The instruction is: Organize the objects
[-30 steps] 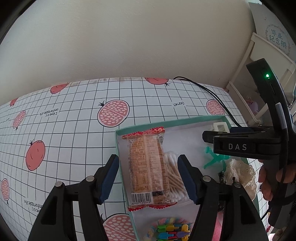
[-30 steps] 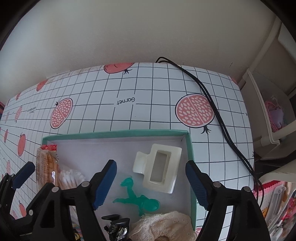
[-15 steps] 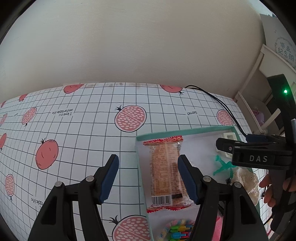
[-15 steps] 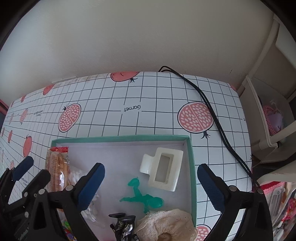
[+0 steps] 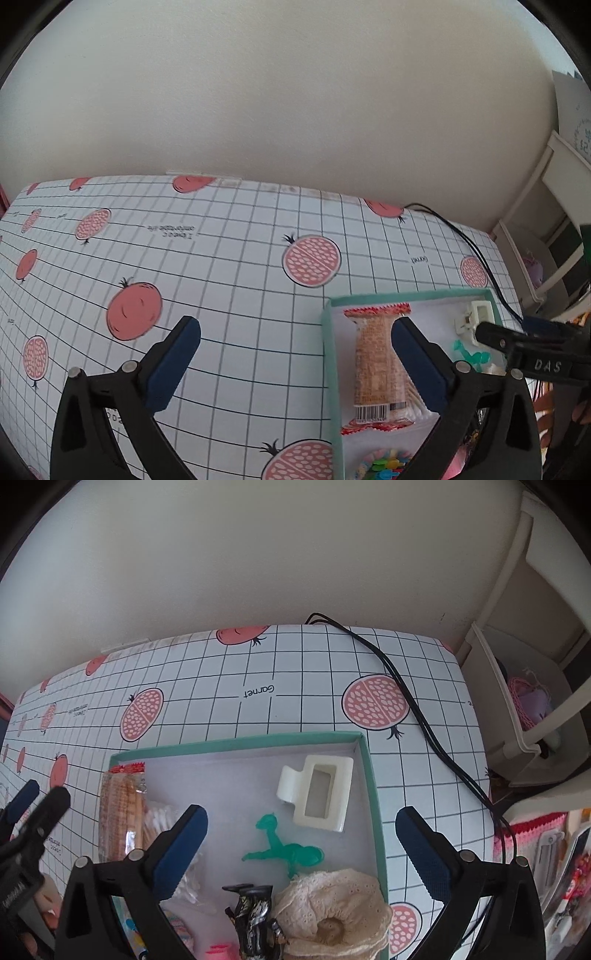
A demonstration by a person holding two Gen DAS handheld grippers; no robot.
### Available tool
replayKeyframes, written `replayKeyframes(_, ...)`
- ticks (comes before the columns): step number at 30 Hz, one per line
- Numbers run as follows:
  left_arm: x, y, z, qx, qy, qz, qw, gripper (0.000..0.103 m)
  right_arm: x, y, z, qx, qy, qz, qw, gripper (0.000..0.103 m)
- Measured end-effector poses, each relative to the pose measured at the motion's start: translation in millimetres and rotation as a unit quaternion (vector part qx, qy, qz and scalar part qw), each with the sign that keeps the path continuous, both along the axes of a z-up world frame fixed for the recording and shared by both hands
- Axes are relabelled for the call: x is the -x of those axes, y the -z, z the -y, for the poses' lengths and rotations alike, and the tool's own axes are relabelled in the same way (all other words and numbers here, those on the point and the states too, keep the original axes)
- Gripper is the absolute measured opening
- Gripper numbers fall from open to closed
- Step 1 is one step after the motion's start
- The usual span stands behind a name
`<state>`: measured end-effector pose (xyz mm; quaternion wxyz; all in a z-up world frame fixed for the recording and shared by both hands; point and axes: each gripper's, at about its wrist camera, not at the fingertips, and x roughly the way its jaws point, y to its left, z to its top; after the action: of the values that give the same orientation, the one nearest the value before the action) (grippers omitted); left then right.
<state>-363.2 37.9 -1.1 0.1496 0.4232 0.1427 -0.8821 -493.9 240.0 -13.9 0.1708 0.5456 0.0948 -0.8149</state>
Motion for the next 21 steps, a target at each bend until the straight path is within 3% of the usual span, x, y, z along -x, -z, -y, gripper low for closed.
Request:
replayKeyframes(11, -11.3, -12.6, -7.3, 0.009, 0.015, 0.047, 0.9987, 0.103, -34.1, -21.2, -15.3, 0.017, 0.025, 0.007, 1.0, 0.103)
replayKeyframes(18, -31.6, -39.6, -22.3, -0.01, 0.033, 0.047, 0.9983, 0.103, -60.6, -40.7, -34.3, 0.036, 0.045, 0.007, 0.998, 0.103)
replayKeyframes(21, -44.7, -54.1, -31.7, 0.004, 0.041, 0.037, 0.9985, 0.103, -74.3, -49.7, -42.4, 0.041, 0.048, 0.004, 0.998, 0.103)
